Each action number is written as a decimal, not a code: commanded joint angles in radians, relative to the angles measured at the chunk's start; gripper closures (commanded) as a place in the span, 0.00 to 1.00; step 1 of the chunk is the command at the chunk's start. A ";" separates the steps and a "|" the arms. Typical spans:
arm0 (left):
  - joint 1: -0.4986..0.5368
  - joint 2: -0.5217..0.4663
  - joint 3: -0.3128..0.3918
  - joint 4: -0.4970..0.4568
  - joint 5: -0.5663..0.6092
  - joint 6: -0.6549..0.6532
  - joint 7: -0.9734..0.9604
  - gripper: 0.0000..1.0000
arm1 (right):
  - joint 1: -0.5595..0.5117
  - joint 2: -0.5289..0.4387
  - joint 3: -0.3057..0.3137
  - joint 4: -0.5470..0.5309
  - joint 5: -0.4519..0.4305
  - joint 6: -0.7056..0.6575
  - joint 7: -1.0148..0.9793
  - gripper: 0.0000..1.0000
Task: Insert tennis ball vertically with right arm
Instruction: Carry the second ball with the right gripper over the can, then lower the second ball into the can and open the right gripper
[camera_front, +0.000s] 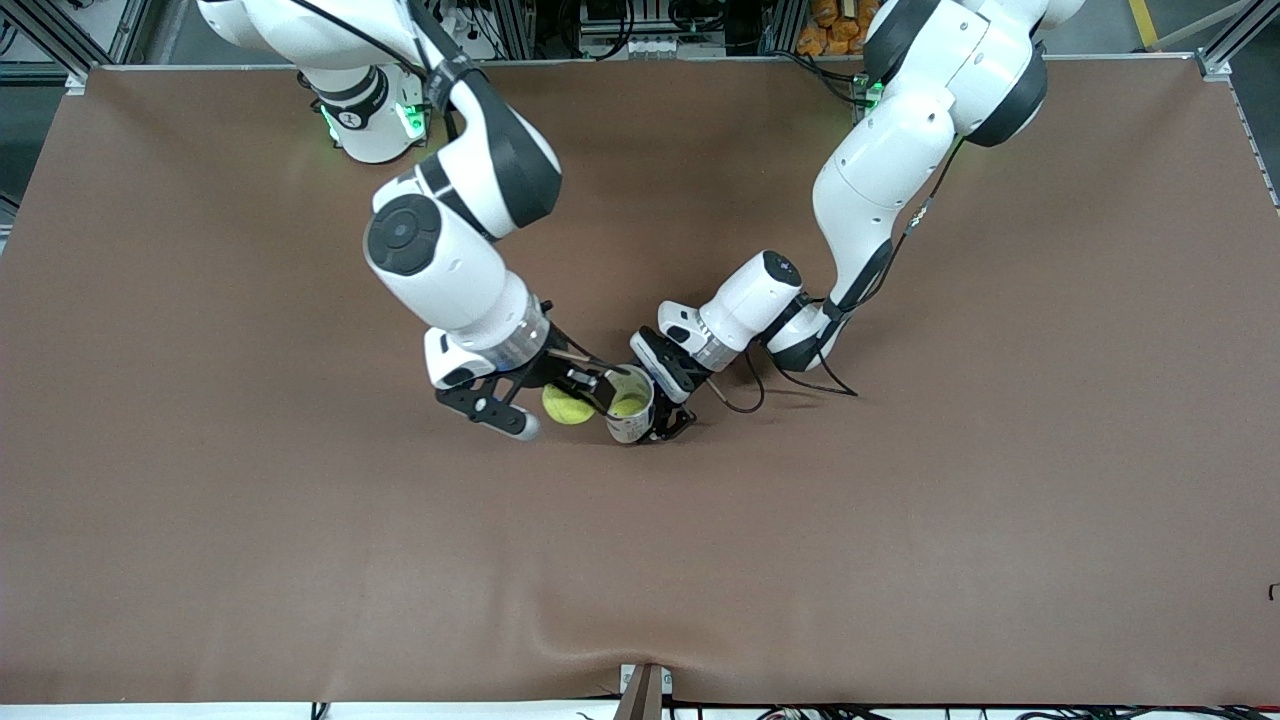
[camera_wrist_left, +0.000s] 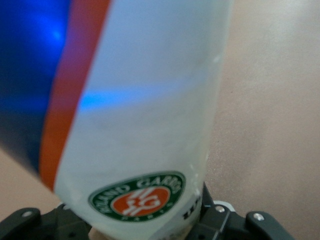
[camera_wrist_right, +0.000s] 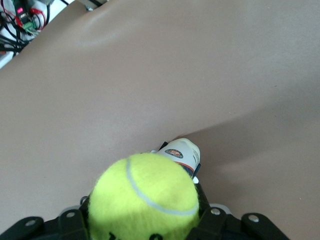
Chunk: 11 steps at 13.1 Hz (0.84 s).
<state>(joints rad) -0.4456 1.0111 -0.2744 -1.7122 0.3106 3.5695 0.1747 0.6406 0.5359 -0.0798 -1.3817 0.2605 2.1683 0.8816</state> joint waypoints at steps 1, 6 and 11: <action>0.005 -0.009 -0.002 -0.017 -0.010 -0.017 -0.009 0.22 | 0.045 0.016 -0.014 0.013 -0.091 0.004 0.023 0.26; 0.004 -0.005 -0.002 0.008 -0.013 -0.018 -0.014 0.22 | 0.105 0.056 -0.012 0.004 -0.210 0.094 0.025 0.25; 0.002 -0.002 -0.002 0.026 -0.013 -0.018 -0.029 0.22 | 0.117 0.061 -0.012 0.000 -0.210 0.105 0.030 0.20</action>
<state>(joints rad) -0.4407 1.0114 -0.2740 -1.6990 0.3105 3.5597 0.1663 0.7463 0.5988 -0.0811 -1.3841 0.0709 2.2685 0.8936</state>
